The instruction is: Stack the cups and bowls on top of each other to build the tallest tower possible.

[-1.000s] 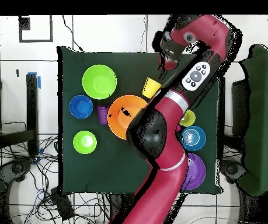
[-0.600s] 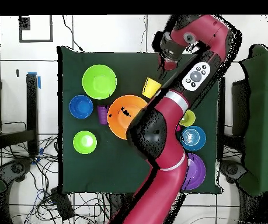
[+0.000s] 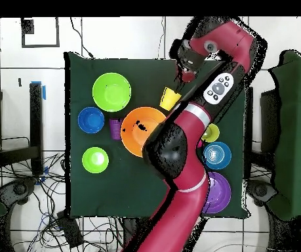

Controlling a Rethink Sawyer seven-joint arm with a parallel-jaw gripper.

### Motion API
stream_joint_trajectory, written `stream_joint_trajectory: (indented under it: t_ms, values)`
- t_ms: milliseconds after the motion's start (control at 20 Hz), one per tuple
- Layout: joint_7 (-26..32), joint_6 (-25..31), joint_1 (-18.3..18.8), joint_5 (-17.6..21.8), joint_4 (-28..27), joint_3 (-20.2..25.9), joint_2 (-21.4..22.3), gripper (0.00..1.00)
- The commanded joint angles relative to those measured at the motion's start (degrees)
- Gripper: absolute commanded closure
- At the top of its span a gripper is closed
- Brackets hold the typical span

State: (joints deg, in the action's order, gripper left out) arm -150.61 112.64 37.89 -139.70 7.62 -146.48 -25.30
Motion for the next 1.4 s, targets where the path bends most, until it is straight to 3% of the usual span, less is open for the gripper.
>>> stream_joint_trajectory:
  t_ms: [50, 1400]
  values:
    - [-2.9, -1.8, -2.1, 3.5, -3.4, 0.1, -2.2, 0.00]
    - [-4.9, 3.4, -4.2, 13.3, -2.4, 7.2, -2.8, 0.00]
